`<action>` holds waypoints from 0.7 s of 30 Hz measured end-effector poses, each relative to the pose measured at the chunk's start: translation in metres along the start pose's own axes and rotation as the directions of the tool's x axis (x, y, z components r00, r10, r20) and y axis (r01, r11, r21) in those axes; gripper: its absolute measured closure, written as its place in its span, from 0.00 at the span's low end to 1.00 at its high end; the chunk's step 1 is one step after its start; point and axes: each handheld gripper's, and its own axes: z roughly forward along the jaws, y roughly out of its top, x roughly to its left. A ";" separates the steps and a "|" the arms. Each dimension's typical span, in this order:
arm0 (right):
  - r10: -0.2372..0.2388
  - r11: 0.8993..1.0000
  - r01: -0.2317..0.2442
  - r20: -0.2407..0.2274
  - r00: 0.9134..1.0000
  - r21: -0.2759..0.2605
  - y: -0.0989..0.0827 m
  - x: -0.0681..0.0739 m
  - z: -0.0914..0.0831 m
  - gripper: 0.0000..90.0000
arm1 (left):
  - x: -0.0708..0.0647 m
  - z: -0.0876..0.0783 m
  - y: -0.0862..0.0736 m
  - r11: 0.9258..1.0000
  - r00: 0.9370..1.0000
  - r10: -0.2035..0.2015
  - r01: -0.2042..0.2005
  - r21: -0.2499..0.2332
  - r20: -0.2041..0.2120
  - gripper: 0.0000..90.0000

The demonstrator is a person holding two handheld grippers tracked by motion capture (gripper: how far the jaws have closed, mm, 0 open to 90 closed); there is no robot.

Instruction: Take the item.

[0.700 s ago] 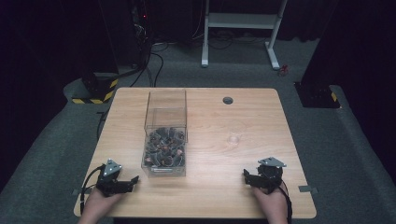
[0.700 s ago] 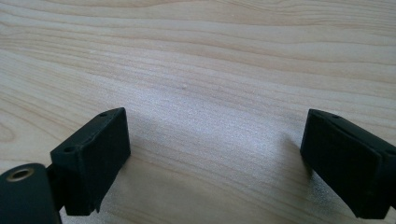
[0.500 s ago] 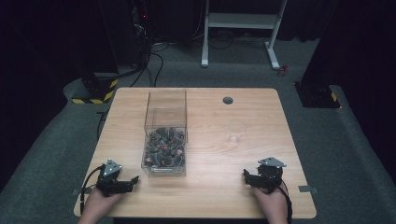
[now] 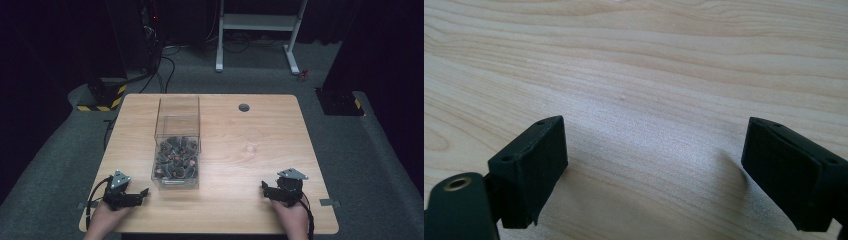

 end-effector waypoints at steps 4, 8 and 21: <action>-0.011 0.999 0.010 -0.008 1.000 -0.038 0.004 0.000 -0.008 0.13 | 0.000 0.000 0.000 1.000 1.000 -0.002 0.002 -0.001 0.000 0.11; -0.027 0.998 0.026 -0.020 0.999 -0.059 0.006 0.002 -0.011 0.13 | 0.000 0.000 0.000 1.000 1.000 -0.004 0.004 -0.001 -0.002 0.11; -0.077 0.993 0.068 -0.090 0.993 -0.095 0.015 0.020 -0.012 0.13 | 0.000 0.000 0.000 1.000 1.000 -0.001 0.001 0.003 -0.004 0.11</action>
